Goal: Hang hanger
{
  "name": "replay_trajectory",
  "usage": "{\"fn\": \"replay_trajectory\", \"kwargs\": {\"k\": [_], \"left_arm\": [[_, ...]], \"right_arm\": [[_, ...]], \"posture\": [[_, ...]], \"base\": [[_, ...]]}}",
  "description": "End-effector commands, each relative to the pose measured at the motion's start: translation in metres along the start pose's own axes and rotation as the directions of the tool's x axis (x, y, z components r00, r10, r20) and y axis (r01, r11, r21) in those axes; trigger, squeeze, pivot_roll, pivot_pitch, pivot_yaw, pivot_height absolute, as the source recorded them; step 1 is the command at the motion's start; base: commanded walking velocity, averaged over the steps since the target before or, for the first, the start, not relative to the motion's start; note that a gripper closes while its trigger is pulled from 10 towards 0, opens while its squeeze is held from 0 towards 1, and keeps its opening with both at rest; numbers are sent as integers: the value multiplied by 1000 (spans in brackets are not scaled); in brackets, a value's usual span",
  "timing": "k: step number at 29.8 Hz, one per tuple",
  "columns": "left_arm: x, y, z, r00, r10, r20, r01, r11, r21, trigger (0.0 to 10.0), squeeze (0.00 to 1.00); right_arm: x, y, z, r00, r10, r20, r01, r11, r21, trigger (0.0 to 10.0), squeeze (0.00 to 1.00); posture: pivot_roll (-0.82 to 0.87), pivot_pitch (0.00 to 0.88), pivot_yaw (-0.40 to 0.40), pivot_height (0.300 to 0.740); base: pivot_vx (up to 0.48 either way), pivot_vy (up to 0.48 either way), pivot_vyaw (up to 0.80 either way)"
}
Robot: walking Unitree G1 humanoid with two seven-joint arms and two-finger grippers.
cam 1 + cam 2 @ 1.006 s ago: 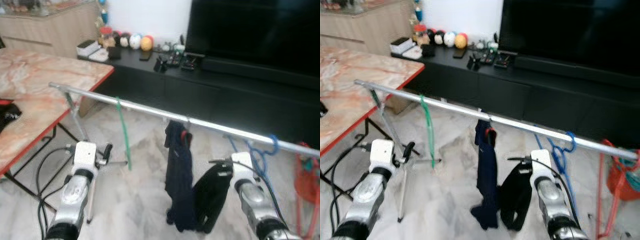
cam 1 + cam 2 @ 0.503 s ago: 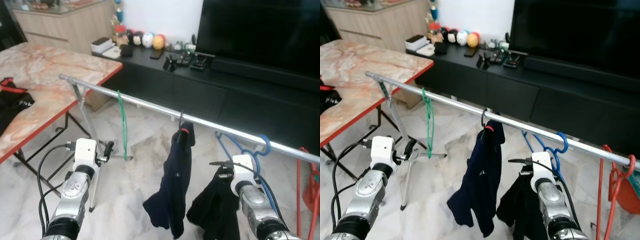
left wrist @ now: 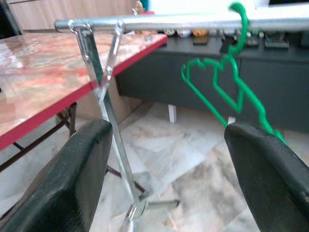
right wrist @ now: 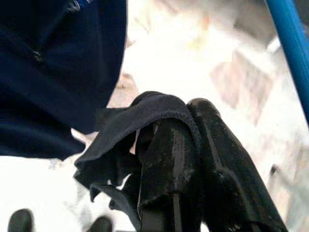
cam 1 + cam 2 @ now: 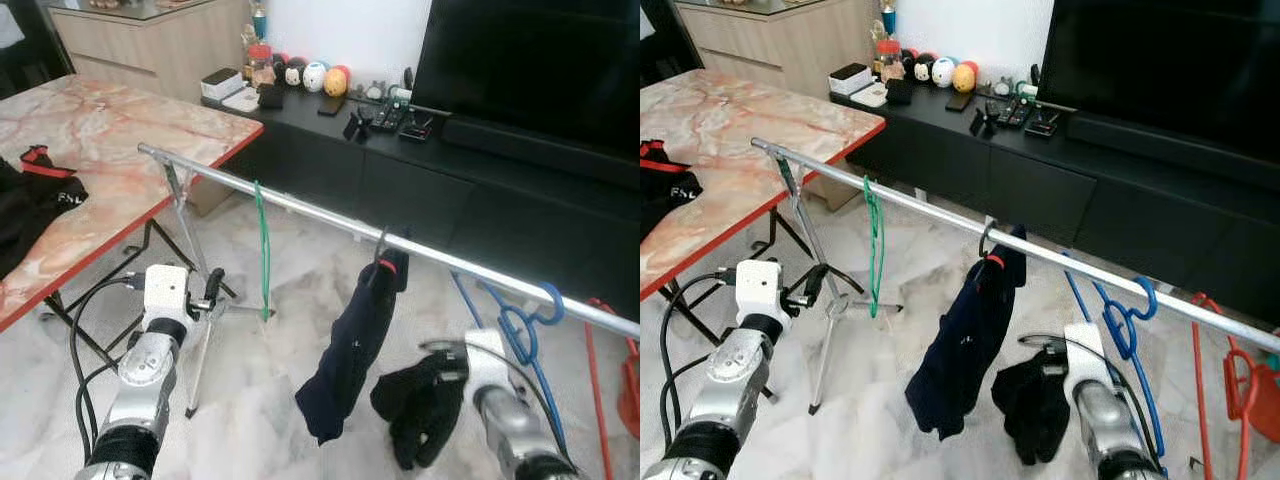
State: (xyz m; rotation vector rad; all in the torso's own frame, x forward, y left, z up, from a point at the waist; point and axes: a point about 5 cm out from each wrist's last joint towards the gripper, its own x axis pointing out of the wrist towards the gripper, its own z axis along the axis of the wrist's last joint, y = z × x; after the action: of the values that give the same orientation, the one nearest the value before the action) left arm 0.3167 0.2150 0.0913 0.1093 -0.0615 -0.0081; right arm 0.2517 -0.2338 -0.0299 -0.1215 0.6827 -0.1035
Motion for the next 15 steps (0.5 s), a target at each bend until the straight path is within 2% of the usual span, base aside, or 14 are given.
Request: {"fn": "replay_trajectory", "kwargs": {"k": [1, 3, 15], "left_arm": [[4, 3, 8, 1000, 5, 25, -5, 1000, -13, 10000, 0], [4, 2, 9, 1000, -8, 27, 8, 1000, -16, 10000, 0], [2, 0, 11, 999, -20, 48, 21, 999, -24, 10000, 0]], "right_arm": [[1, -5, 6, 1000, -14, 19, 12, 995, 99, 10000, 0], [0, -9, 4, 999, -27, 20, 26, 998, 66, 10000, 0], [0, -6, 2, 1000, -26, 12, 26, 998, 63, 10000, 0]], "posture": [[26, 0, -11, 740], [26, 0, -11, 740], [25, 0, -6, 740]], "base": [[251, 0, 0], [255, 0, 0], [258, 0, 0]]}}
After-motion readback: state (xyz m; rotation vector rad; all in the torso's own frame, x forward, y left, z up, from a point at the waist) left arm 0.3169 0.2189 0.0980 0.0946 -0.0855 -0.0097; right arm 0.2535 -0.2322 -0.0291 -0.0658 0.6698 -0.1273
